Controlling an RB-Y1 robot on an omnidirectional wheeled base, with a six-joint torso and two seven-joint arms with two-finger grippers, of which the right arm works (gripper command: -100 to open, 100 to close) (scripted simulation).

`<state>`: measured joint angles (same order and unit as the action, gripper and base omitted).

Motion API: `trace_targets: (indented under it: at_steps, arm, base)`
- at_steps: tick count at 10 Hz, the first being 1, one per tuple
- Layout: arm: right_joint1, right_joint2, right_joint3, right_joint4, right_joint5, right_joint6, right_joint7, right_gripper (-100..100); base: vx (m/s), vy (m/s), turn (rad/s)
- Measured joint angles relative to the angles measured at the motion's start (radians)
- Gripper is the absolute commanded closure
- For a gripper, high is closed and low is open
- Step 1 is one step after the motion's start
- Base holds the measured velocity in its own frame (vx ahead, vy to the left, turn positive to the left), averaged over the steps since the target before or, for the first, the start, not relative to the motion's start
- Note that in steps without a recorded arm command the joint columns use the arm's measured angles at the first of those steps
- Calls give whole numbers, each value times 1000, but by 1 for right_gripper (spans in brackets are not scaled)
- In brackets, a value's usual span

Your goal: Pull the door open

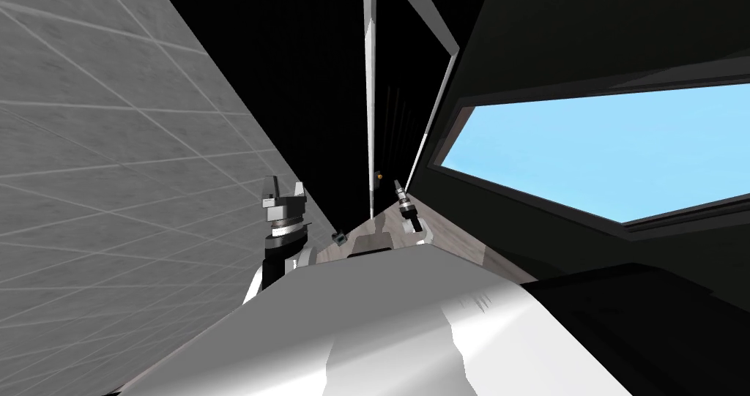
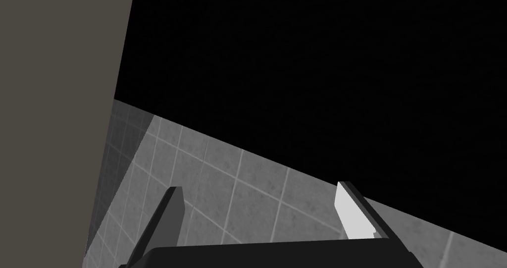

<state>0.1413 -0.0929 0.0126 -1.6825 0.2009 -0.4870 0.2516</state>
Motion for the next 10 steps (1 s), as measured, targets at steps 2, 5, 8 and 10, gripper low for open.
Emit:
trace_targets:
  at_steps: [2, 5, 8, 10]
  arm:
    - [-29, -10, 2, 42, 14, -7, 23, -100]
    - [-77, -22, 9, 139, 44, -31, 79, -100]
    - [-127, -43, 21, 224, 81, -42, 138, -100]
    - [-162, -50, 30, 277, 105, -46, 179, -100]
  base:
    - [32, -33, 11]
    - [50, -45, 13]
    - [46, -36, 11]
    - [51, -37, 13]
